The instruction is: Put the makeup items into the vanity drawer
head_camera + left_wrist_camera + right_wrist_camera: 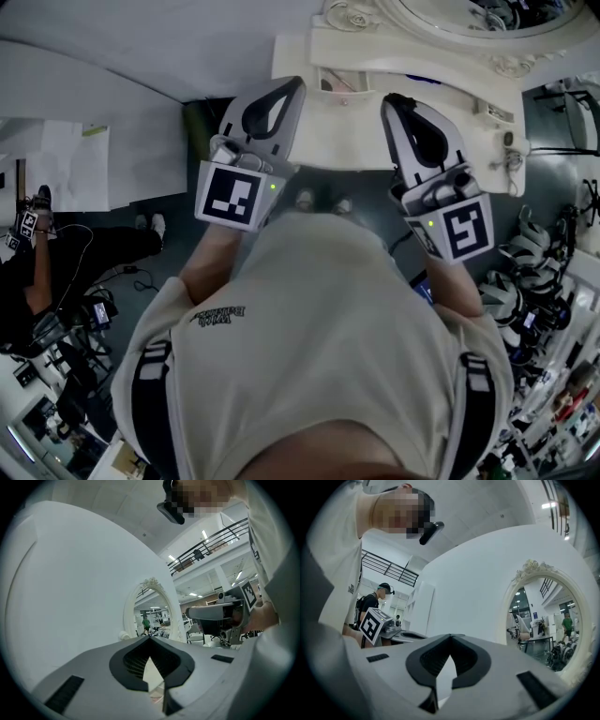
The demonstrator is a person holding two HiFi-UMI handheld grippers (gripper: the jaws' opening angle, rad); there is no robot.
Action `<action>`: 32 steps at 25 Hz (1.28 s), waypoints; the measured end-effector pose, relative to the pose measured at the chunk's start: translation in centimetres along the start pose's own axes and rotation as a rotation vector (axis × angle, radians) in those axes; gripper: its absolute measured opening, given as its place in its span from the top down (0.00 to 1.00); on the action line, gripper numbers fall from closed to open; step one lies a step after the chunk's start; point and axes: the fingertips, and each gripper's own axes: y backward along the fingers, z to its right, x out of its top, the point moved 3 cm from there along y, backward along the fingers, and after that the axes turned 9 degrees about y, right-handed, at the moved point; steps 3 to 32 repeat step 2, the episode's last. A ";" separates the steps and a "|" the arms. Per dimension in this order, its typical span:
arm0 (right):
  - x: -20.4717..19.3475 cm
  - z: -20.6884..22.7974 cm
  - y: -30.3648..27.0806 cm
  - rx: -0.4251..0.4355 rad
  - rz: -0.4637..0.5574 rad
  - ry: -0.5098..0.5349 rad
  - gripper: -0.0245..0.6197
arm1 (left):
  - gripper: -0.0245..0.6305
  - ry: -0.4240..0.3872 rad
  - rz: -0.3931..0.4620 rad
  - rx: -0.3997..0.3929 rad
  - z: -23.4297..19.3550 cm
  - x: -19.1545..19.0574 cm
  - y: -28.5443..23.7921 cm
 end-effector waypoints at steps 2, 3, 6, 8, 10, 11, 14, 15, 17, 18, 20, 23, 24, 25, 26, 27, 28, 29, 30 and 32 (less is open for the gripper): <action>0.0 -0.2 -0.2 0.001 -0.002 -0.001 0.96 | 0.94 0.002 0.003 -0.001 -0.1 0.0 0.1; 0.0 -0.2 -0.2 0.001 -0.002 -0.001 0.96 | 0.94 0.002 0.003 -0.001 -0.1 0.0 0.1; 0.0 -0.2 -0.2 0.001 -0.002 -0.001 0.96 | 0.94 0.002 0.003 -0.001 -0.1 0.0 0.1; 0.0 -0.2 -0.2 0.001 -0.002 -0.001 0.96 | 0.94 0.002 0.003 -0.001 -0.1 0.0 0.1; 0.0 -0.2 -0.2 0.001 -0.002 -0.001 0.96 | 0.94 0.002 0.003 -0.001 -0.1 0.0 0.1; 0.0 -0.2 -0.2 0.001 -0.002 -0.001 0.96 | 0.94 0.002 0.003 -0.001 -0.1 0.0 0.1; 0.0 -0.2 -0.2 0.001 -0.002 -0.001 0.96 | 0.94 0.002 0.003 -0.001 -0.1 0.0 0.1; 0.0 -0.2 -0.2 0.001 -0.002 -0.001 0.96 | 0.94 0.002 0.003 -0.001 -0.1 0.0 0.1; 0.0 -0.2 -0.2 0.001 -0.002 -0.001 0.96 | 0.94 0.002 0.003 -0.001 -0.1 0.0 0.1; 0.0 -0.2 -0.2 0.001 -0.002 -0.001 0.96 | 0.94 0.002 0.003 -0.001 -0.1 0.0 0.1; 0.0 -0.2 -0.2 0.001 -0.002 -0.001 0.96 | 0.94 0.002 0.003 -0.001 -0.1 0.0 0.1; 0.0 -0.2 -0.2 0.001 -0.002 -0.001 0.96 | 0.94 0.002 0.003 -0.001 -0.1 0.0 0.1; 0.0 -0.2 -0.2 0.001 -0.002 -0.001 0.96 | 0.94 0.002 0.003 -0.001 -0.1 0.0 0.1; 0.0 -0.2 -0.2 0.001 -0.002 -0.001 0.96 | 0.94 0.002 0.003 -0.001 -0.1 0.0 0.1; 0.0 -0.2 -0.2 0.001 -0.002 -0.001 0.96 | 0.94 0.002 0.003 -0.001 -0.1 0.0 0.1; 0.0 -0.2 -0.2 0.001 -0.002 -0.001 0.96 | 0.94 0.002 0.003 -0.001 -0.1 0.0 0.1; 0.0 -0.2 -0.2 0.001 -0.002 -0.001 0.96 | 0.94 0.002 0.003 -0.001 -0.1 0.0 0.1; 0.0 -0.2 -0.2 0.001 -0.002 -0.001 0.96 | 0.94 0.002 0.003 -0.001 -0.1 0.0 0.1; 0.0 -0.2 -0.2 0.001 -0.002 -0.001 0.96 | 0.94 0.002 0.003 -0.001 -0.1 0.0 0.1; 0.0 -0.2 -0.2 0.001 -0.002 -0.001 0.96 | 0.94 0.002 0.003 -0.001 -0.1 0.0 0.1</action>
